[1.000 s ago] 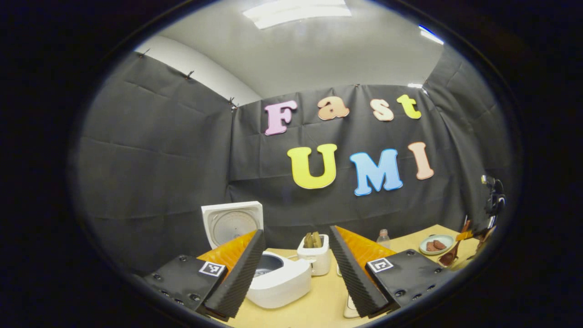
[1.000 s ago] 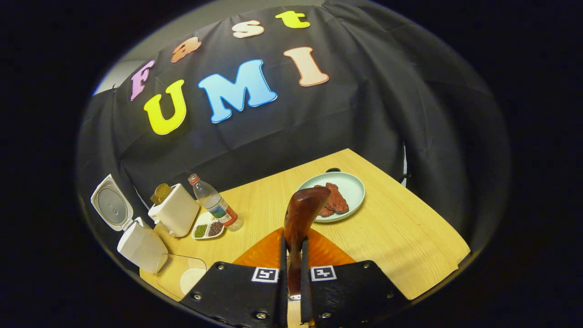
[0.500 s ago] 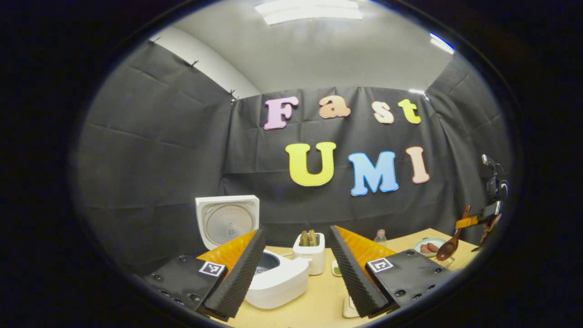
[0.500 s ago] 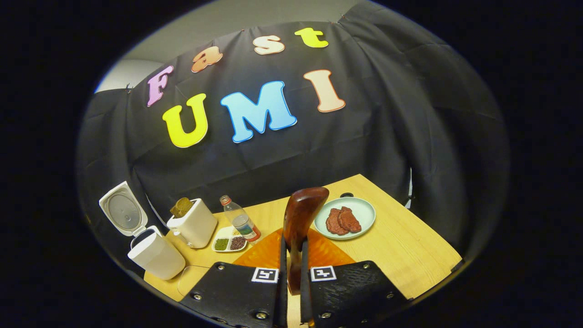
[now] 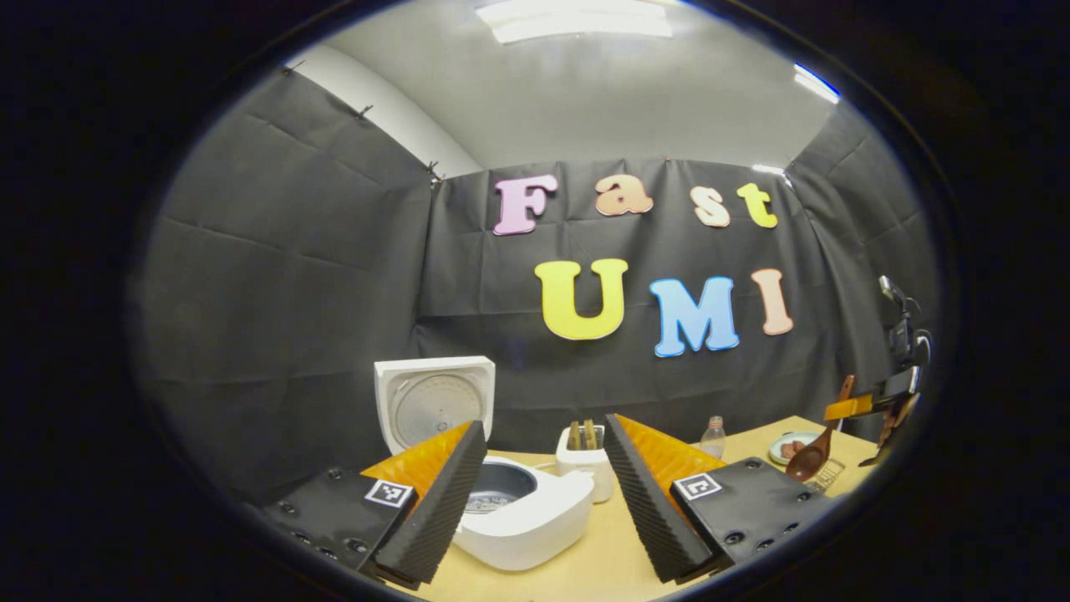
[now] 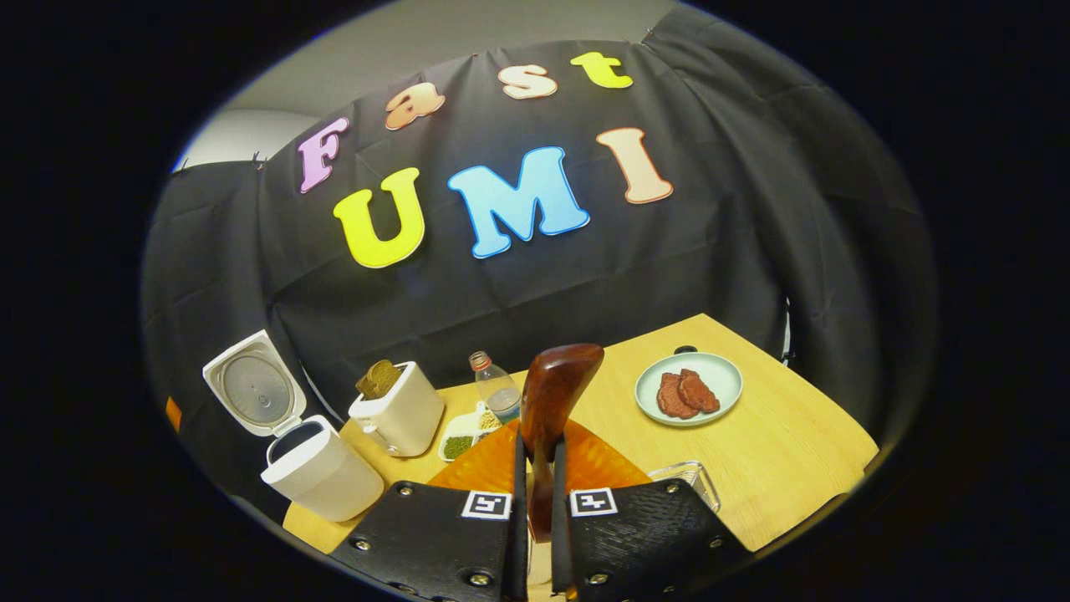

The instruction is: Close the left gripper, press the button to open the rice cooker; take a wooden spoon from the chopstick holder with the right hand, scoop a spoonful of rice and pour it into the rice cooker, then put the wooden spoon back into the chopstick holder.

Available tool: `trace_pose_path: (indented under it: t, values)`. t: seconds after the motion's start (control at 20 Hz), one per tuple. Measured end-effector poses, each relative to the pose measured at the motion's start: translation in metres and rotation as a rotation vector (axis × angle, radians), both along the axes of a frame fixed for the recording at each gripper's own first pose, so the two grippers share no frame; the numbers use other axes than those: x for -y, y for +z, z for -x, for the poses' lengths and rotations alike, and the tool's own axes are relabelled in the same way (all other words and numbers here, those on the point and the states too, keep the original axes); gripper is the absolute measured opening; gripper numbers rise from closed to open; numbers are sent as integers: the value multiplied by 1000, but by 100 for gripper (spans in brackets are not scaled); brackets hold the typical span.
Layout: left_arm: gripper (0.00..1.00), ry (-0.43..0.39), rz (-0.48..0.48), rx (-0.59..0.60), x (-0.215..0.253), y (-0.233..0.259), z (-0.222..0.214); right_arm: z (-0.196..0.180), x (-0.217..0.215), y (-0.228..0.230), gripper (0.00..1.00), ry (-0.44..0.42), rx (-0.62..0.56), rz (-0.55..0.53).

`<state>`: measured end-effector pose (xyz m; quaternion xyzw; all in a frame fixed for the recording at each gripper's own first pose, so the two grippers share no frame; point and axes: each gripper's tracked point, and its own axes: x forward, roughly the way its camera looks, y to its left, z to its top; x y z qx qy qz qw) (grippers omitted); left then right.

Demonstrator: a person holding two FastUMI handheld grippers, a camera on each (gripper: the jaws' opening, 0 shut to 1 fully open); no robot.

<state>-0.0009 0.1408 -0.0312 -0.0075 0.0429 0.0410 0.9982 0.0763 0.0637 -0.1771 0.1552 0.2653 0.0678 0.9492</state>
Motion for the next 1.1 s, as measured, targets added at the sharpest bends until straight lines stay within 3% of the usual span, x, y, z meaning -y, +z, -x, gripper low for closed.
trace_pose_path:
  t: [0.35,0.4,0.95,1.0,1.1]
  values:
    - [98,2,-2,-4,-31,-6,1,14,-50,-15,11,43,-8,-8]
    - [91,1,-3,-6,-35,-10,1,17,-57,-22,11,50,-15,6]
    - [91,27,-29,-33,-77,-19,19,29,-102,-90,11,84,-28,173]
    - [98,29,-30,-36,-79,-21,20,30,-106,-96,11,91,-26,192]
    - [98,37,-35,-43,-83,-22,22,33,-114,-104,11,110,-19,225]
